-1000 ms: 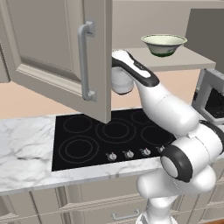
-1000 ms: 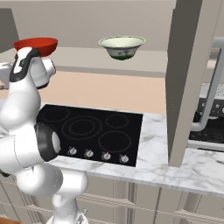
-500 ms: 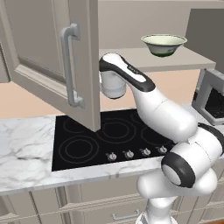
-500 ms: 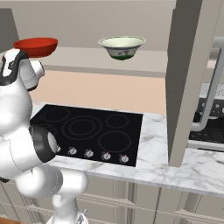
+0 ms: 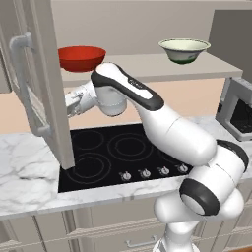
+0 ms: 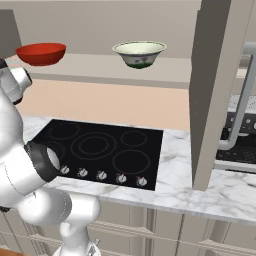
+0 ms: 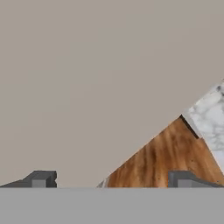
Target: Move the bowls from the cabinet to the plates on the dining table.
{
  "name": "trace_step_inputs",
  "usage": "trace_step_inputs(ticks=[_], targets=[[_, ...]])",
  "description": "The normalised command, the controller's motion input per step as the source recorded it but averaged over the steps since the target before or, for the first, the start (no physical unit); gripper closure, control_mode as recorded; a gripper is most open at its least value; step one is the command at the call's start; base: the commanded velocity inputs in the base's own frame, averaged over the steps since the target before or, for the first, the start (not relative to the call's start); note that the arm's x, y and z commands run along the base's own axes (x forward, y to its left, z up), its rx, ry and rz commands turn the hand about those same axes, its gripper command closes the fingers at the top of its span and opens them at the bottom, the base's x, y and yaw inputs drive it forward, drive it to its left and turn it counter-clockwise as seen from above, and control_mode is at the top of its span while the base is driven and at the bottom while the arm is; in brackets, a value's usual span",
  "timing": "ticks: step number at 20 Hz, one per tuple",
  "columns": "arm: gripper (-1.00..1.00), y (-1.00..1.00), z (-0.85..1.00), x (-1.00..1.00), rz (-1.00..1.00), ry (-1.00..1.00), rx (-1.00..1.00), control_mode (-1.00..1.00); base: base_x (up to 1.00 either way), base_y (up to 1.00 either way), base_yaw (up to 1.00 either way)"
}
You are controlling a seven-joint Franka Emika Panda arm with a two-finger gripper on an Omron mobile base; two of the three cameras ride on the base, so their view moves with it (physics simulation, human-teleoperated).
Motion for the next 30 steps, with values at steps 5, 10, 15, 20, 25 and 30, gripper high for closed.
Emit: trace_step_inputs(ticks=[5,10,15,20,25,30], targets=[[-1.0,0.84,-0.05,-0.07,-0.04,-0.17,-0.04,-1.0,0.0,0.0,0.0],[-1.0,0.57,-0.01,-0.05,-0.04,-0.11,-0.04,-1.0,0.0,0.0,0.0],[-1.0,0.06,0.0,0.0,0.0,0.0,-0.03,-1.0,0.0,0.0,0.0],[-1.0,-0.44,0.1,0.0,-0.01,0.0,0.11,-1.0,0.0,0.0,0.0],[-1.0,-0.8,0.26,-0.01,-0.01,0.0,0.21,-1.0,0.0,0.0,0.0],[-1.0,-0.59,0.29,-0.13,-0.08,0.0,0.12,-1.0,0.0,0.0,0.0]])
